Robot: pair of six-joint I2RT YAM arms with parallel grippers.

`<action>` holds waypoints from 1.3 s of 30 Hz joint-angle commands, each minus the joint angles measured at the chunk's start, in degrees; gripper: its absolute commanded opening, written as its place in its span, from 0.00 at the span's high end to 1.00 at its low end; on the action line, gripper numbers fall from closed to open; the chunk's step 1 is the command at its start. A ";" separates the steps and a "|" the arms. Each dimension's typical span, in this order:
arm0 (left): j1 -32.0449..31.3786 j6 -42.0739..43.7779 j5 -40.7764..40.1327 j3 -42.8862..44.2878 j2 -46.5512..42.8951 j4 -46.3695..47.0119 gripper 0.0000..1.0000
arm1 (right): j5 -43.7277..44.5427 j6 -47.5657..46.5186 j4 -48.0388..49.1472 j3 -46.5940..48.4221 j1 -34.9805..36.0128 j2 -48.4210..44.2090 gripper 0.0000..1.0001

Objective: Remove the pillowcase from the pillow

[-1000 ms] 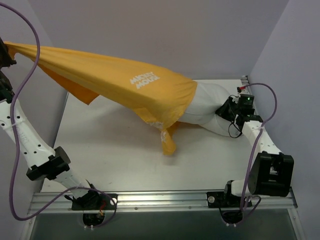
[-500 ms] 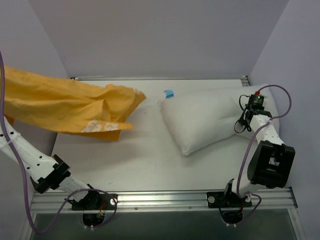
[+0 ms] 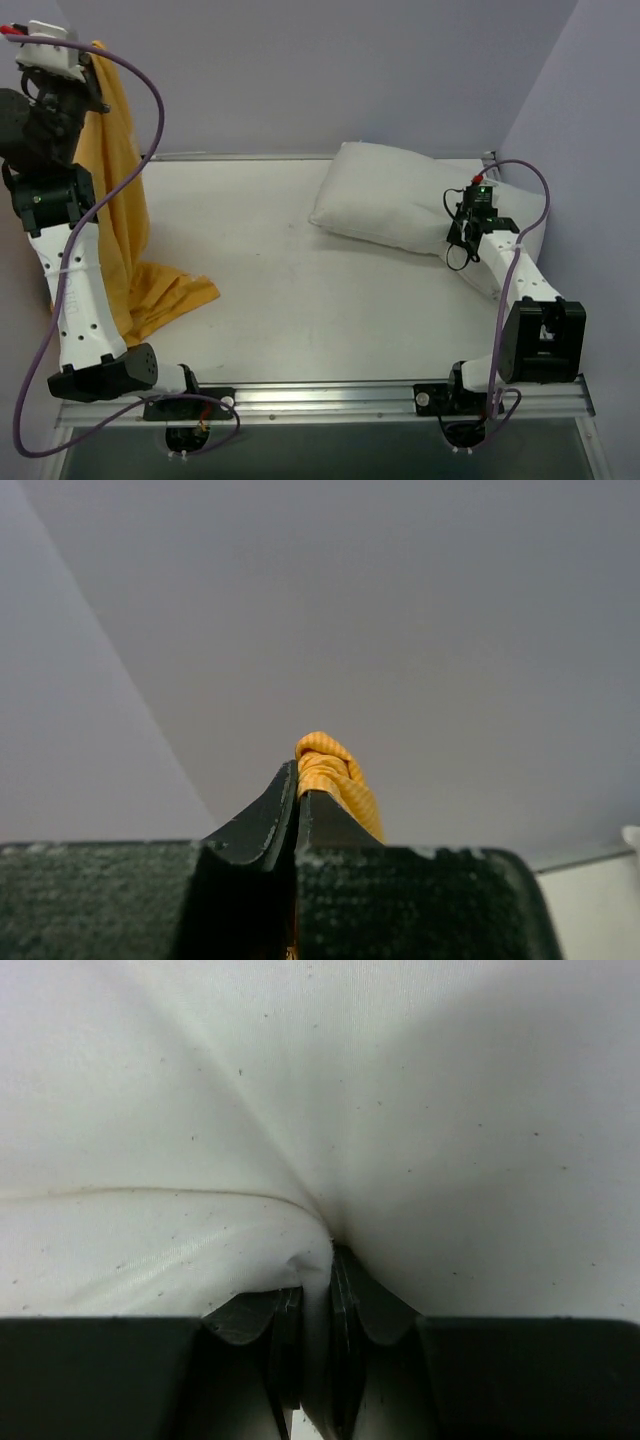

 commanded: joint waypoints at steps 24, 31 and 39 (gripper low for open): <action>-22.12 14.40 -18.08 3.03 18.20 -31.58 0.88 | -7.71 9.01 -3.18 -0.70 4.15 -3.71 0.68; -19.57 11.78 -4.70 -3.23 10.47 -43.01 0.06 | -9.58 7.34 -7.22 4.04 5.56 -4.58 0.00; -5.52 9.30 -10.40 -24.31 -4.56 -34.93 0.06 | -6.60 7.25 -10.99 7.64 6.53 -9.07 0.00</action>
